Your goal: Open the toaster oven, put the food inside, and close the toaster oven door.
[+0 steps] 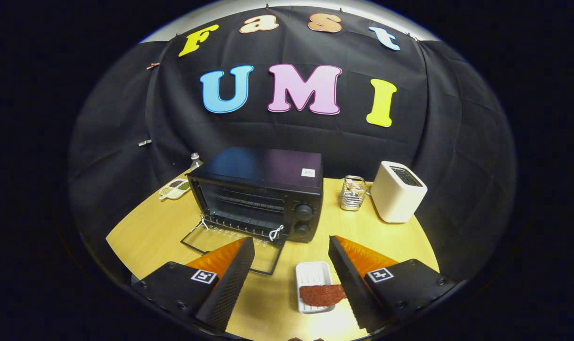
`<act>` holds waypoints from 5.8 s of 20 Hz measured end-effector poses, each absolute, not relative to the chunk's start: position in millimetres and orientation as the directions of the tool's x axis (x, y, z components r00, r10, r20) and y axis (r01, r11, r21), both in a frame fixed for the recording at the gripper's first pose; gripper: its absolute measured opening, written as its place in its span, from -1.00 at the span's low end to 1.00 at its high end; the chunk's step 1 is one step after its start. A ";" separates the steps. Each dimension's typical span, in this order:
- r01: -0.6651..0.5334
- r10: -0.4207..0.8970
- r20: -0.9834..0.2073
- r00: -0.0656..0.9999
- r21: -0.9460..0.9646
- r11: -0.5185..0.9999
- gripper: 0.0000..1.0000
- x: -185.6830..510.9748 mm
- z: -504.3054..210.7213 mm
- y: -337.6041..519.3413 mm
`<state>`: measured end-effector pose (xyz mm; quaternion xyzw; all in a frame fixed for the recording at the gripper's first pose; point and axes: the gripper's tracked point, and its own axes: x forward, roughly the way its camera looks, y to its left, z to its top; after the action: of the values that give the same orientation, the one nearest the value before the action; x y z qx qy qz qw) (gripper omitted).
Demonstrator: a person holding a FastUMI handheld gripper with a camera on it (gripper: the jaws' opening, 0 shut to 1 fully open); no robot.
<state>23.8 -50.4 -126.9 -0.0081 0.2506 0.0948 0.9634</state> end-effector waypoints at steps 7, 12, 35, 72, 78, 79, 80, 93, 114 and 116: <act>-0.257 0.239 -0.509 0.827 0.037 0.966 0.96 36.0 -133.6 -112.0; -0.289 0.312 -0.570 0.760 0.135 0.948 0.96 35.8 -167.5 -138.6; 0.001 0.565 -0.719 0.404 0.618 0.786 -0.15 9.9 -292.7 -137.1; 0.111 0.409 -0.578 0.706 0.661 0.742 -0.65 -16.6 -147.9 -4.3; 0.077 0.431 -0.511 0.744 0.706 0.704 -0.64 -13.2 -137.0 68.1; 0.067 0.433 -0.504 0.748 0.705 0.706 -0.64 -11.6 -138.1 74.4; 0.061 0.431 -0.499 0.752 0.704 0.707 -0.65 -10.2 -137.6 80.7; 0.053 0.342 -0.427 0.837 0.686 0.725 -0.65 65.7 -159.8 102.6; 0.277 -0.010 -0.353 0.936 0.717 0.639 -0.65 179.3 -246.2 93.3; 0.286 -0.026 -0.369 0.929 0.673 0.682 -0.61 175.9 -247.5 91.4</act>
<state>175.9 91.4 -247.5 0.3890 0.1672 -0.0866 0.9018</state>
